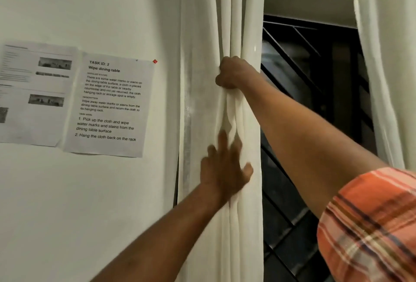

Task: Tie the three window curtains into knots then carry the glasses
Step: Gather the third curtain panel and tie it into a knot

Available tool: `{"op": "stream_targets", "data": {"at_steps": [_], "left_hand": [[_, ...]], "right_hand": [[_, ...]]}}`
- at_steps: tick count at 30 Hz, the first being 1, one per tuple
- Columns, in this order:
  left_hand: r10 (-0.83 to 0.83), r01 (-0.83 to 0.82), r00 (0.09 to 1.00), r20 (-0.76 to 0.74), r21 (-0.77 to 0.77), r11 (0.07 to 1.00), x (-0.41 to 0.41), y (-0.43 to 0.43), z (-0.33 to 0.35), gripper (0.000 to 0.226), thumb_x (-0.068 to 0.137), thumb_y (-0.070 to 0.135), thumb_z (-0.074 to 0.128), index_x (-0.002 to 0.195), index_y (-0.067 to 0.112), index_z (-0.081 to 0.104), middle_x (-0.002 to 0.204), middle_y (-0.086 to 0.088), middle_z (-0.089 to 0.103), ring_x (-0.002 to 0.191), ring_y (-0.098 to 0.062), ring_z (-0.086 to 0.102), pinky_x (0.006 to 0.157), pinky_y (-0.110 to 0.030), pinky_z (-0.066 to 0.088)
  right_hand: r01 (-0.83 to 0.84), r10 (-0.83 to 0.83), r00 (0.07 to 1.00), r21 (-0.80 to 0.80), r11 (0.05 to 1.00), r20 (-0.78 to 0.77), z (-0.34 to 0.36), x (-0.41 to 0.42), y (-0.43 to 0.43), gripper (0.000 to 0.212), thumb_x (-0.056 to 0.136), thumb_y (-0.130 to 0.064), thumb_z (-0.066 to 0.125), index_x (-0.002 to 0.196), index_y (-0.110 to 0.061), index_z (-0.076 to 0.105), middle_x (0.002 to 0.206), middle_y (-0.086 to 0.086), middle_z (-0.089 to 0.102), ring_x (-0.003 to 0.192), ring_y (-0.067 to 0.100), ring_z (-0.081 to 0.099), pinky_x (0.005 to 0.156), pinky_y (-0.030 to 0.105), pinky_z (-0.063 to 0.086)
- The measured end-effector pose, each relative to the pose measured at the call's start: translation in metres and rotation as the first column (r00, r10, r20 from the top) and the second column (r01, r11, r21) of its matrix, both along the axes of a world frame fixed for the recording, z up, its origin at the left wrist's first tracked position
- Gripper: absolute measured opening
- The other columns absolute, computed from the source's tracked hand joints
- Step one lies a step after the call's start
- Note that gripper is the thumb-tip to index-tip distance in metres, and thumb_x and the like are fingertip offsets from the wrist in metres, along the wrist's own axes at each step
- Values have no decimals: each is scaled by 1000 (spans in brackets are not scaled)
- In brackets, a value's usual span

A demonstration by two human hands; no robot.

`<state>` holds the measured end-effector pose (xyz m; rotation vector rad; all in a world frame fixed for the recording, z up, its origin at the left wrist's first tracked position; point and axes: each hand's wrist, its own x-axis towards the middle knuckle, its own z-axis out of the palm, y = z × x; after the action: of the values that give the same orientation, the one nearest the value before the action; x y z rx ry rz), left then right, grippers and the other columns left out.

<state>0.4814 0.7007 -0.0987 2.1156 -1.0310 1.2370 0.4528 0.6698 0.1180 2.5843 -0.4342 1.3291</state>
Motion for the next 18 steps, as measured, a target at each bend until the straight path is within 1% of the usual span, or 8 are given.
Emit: {"op": "stream_targets", "data": {"at_steps": [1,3,6,8,11,13,15,18], "left_hand": [[17,-18,1000,-19,-42,999,2,-1,17,67,84,57,49,139,26,25,149,-9,15,113,-36,46,76,-42,46],[63,-66,997,-44,-79,995,7,-1,49,67,84,57,51,139,26,26,146,-11,21,112,-38,48,78,-43,46],[75,-81,992,-98,-60,995,13,1,73,51,87,47,53,128,18,46,126,-11,52,97,-34,59,75,-36,43],[75,-79,980,-183,-10,997,22,3,65,38,88,38,53,116,12,55,114,-10,61,98,-33,60,75,-34,42],[35,-32,940,-340,15,999,42,6,15,32,91,32,49,112,9,57,113,-12,62,101,-34,59,80,-35,44],[42,-27,912,-407,44,999,52,2,-26,32,93,32,46,110,8,59,112,-13,63,101,-33,60,79,-34,44],[70,-25,881,-469,102,994,54,0,-62,33,94,31,47,112,7,60,111,-12,63,100,-31,62,78,-31,47],[31,4,835,-549,64,998,53,0,-96,31,95,23,53,120,6,59,111,-5,64,104,-26,62,70,-14,51]], "right_hand": [[-7,7,1000,-4,1000,9,0,1,2,44,90,-21,49,132,-11,44,128,9,50,114,28,51,77,32,38],[-24,24,999,-19,1000,30,0,4,7,41,89,-20,49,129,-11,47,127,8,52,113,28,52,77,32,38],[-70,72,996,-35,997,61,-4,9,13,39,88,-20,50,126,-12,49,121,6,54,97,22,49,74,31,38],[-108,109,990,-24,994,91,-11,13,15,38,86,-20,52,123,-12,51,113,4,52,91,20,45,73,30,38],[-125,124,990,17,992,63,-42,22,11,32,85,-20,55,116,-9,55,93,1,47,85,20,46,69,29,38],[-125,127,991,34,992,-31,-86,34,4,31,85,-22,57,113,-9,58,98,5,54,90,24,53,69,29,38],[-103,108,975,31,994,-197,-152,46,-2,31,87,-25,57,114,-9,58,111,8,59,102,27,58,72,30,40],[-42,62,917,60,997,-393,-237,48,-3,28,91,-27,53,113,-10,59,109,8,62,101,27,61,76,34,45]]}}
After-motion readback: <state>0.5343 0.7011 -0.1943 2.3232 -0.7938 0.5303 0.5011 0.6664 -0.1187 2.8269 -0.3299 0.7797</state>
